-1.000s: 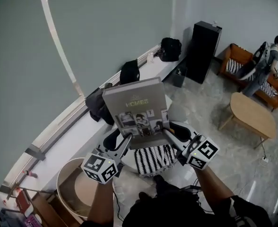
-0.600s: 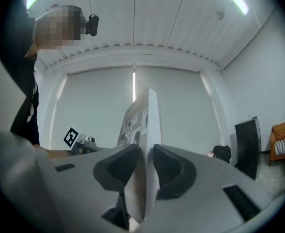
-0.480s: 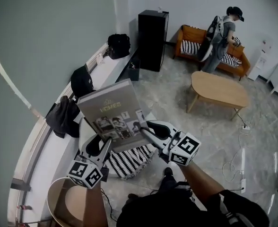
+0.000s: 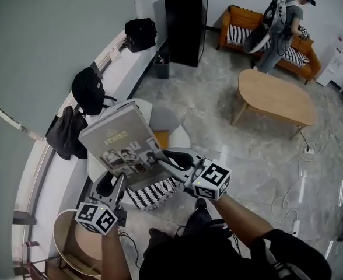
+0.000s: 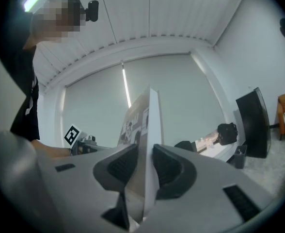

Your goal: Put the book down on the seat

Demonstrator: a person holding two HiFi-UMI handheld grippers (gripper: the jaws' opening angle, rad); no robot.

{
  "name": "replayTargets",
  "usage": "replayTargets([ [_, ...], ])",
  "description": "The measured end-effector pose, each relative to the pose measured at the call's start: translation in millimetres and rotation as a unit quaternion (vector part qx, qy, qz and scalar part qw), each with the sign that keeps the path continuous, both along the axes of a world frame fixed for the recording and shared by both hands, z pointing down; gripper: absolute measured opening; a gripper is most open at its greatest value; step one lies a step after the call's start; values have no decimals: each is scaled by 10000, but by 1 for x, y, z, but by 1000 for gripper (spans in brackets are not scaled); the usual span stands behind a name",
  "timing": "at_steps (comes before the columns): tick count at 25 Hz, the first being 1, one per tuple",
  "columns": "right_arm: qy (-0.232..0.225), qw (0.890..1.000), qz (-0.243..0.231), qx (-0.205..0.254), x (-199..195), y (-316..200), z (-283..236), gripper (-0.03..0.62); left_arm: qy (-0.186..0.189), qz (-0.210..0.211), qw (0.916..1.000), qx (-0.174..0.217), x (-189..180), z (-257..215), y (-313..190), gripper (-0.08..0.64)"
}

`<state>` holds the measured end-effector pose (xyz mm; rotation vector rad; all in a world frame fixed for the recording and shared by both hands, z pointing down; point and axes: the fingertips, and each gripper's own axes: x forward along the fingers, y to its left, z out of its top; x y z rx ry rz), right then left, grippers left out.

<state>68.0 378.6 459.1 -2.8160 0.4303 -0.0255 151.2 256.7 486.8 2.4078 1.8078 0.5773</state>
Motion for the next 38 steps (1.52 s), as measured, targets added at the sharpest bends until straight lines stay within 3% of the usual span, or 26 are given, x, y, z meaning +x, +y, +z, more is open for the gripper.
replayTargets([
  [6,-476,9964,-504,479,6,38,67,115,-289,-443,9972,526,-5,54,30,192],
  [10,-878,9916,-623,715,23,35,115,115,-584,-577,9941,713,6,99,25,192],
  [17,-1433,9864,-510,625,46,19,193,112,-1057,-355,9902,837,32,186,12,192],
  [25,-2000,9743,-434,947,77,-8,291,112,-1501,-378,9819,1088,60,278,-16,192],
  [38,-2588,9590,-551,1012,84,-25,408,110,-1981,-503,9716,1197,63,399,-35,189],
])
